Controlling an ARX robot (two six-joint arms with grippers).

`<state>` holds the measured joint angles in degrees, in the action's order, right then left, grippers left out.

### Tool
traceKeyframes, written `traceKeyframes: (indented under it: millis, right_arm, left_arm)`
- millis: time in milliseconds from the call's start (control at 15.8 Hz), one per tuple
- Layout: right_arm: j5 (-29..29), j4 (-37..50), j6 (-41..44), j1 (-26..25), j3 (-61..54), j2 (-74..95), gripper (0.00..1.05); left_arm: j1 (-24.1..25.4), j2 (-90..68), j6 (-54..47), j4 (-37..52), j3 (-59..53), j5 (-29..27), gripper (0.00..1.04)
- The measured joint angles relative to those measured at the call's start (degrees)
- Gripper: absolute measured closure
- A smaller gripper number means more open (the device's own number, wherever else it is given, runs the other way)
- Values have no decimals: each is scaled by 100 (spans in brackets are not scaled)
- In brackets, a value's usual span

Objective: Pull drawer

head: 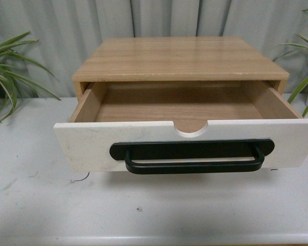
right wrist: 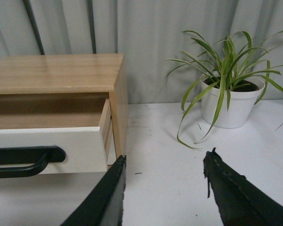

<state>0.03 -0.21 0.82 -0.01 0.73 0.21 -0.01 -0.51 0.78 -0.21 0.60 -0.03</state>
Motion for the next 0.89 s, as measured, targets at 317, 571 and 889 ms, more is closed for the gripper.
traceKeyframes:
  millis: [317, 571, 889]
  right_arm:
    - [0, 0, -4, 0, 0, 0, 8]
    - [0, 0, -4, 0, 0, 0, 6]
    - [0, 0, -4, 0, 0, 0, 6]
  left_arm:
    - [0, 0, -15, 0, 0, 0, 8]
    - [0, 0, -15, 2, 0, 0, 7]
    - [0, 0, -15, 2, 0, 0, 7]
